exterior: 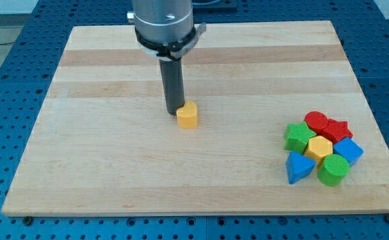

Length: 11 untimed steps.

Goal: Move the yellow heart close to the group of blocks

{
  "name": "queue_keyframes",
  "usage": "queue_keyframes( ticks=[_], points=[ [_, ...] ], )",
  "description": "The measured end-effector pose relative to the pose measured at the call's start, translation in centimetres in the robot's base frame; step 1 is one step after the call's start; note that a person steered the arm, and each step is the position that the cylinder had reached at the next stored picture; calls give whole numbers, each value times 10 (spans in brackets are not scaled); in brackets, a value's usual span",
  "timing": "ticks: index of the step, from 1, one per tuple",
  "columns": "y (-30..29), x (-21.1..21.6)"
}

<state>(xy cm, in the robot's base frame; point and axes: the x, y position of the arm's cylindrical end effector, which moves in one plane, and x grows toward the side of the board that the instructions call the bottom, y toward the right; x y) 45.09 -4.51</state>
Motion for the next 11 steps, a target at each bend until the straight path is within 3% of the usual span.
queue_keyframes(
  ticks=[4,7,11],
  points=[
    [67,107],
    [63,90],
    [127,88]
  ],
)
